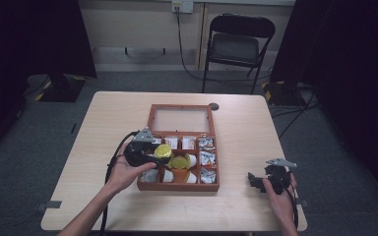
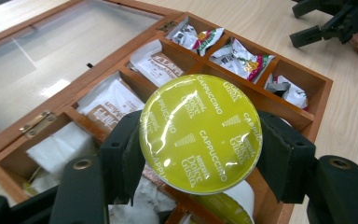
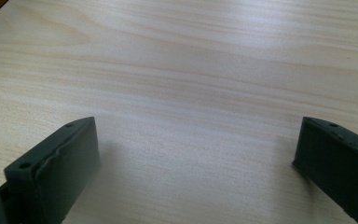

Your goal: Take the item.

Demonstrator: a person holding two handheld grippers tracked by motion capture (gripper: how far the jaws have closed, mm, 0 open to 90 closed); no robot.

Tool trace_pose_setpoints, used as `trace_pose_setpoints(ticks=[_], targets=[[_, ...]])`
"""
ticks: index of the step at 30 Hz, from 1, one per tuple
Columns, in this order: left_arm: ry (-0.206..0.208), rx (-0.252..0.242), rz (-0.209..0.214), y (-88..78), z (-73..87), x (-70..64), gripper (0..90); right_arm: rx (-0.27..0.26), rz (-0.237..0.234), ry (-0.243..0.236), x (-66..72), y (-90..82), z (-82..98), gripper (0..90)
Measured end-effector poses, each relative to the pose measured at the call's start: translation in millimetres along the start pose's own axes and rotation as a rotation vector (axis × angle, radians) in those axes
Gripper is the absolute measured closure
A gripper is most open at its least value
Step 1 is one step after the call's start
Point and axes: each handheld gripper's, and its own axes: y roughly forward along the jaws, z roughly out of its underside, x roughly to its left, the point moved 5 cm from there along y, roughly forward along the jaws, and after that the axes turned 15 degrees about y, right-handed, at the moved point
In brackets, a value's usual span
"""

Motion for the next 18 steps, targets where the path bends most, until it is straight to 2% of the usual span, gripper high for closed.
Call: trace_pose_setpoints(ticks=[8,18], targets=[[-0.022,-0.047,-0.018,-21.8,-1.9,12.6,37.9,0.0,0.0,0.0,0.0,0.0,0.0,0.0],[-0.04,-0.048,-0.045,-32.3,2.4,24.4,37.9,0.0,0.0,0.0,0.0,0.0,0.0,0.0]])
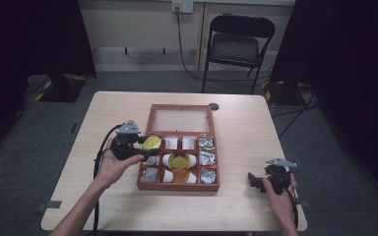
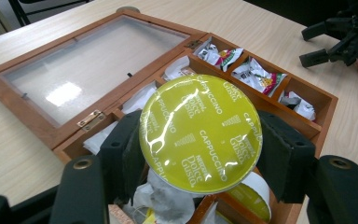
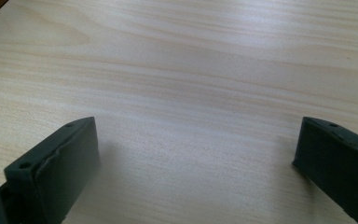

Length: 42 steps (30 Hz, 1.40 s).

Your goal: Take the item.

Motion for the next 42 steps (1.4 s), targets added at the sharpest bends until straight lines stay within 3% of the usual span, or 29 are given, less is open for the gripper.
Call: trace_pose_setpoints(ticks=[18,33,42], targets=[[-0.052,-0.007,-0.073,-25.6,15.4,29.4,37.9,0.0,0.0,0.0,0.0,0.0,0.0,0.0],[-0.115,-0.01,-0.146,-40.0,38.6,57.8,37.9,0.0,-0.001,-0.001,-0.1,0.1,-0.1,0.0],[-0.192,0.015,-0.174,-38.6,61.5,74.1,37.9,0.0,-0.001,-0.001,0.0,0.1,-0.1,0.0]])
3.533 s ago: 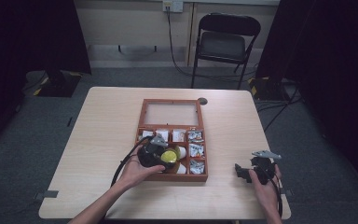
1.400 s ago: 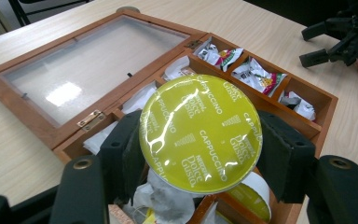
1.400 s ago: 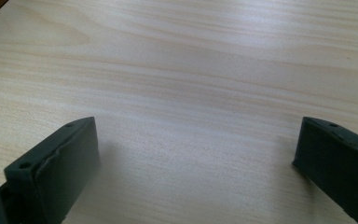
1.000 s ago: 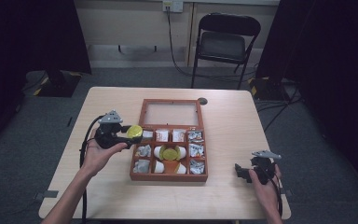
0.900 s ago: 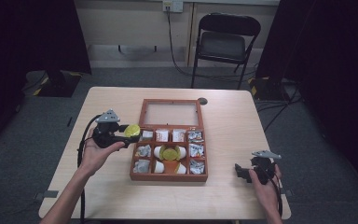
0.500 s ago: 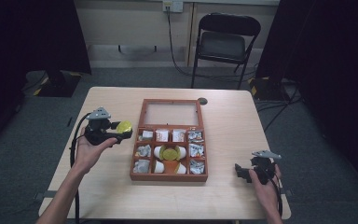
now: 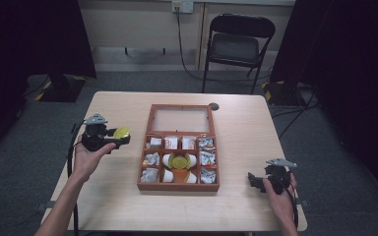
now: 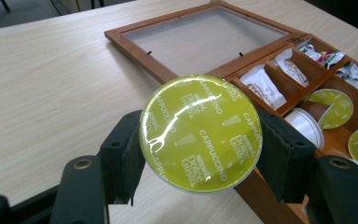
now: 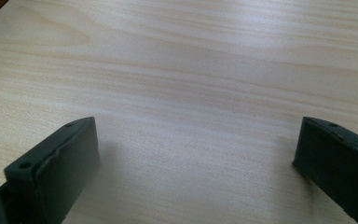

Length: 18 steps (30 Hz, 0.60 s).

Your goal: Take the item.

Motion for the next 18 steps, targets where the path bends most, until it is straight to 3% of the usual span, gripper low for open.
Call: trace_pose_setpoints(ticks=[10,18], targets=[[-0.023,0.033,-0.04,7.6,13.3,7.7,38.0,0.0,0.0,0.0,0.0,0.0,0.0,0.0],[-0.02,0.094,-0.059,23.0,27.3,9.4,38.0,0.0,0.0,0.0,0.0,0.0,0.0,0.0]])
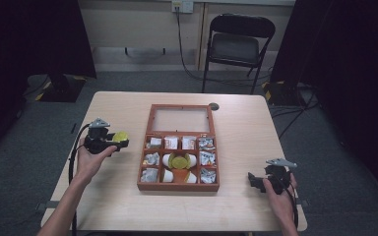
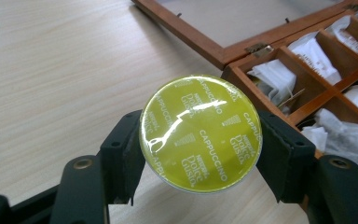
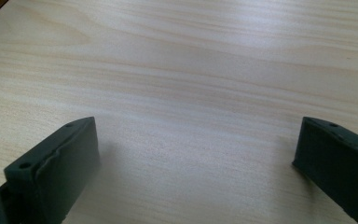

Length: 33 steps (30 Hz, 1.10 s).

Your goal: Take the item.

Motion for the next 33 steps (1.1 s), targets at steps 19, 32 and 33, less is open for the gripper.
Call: trace_pose_setpoints(ticks=[19,32,33], targets=[[0.043,0.119,0.009,24.2,15.0,-6.4,38.0,0.001,-0.002,-0.002,-0.1,0.1,-0.1,0.0],[0.067,0.173,0.037,39.6,23.6,-13.4,37.9,0.001,-0.002,-0.001,-0.1,0.1,-0.1,0.0],[0.067,0.168,0.04,40.2,23.5,-14.0,37.8,0.001,-0.002,-0.001,-0.1,0.1,-0.1,0.0]])
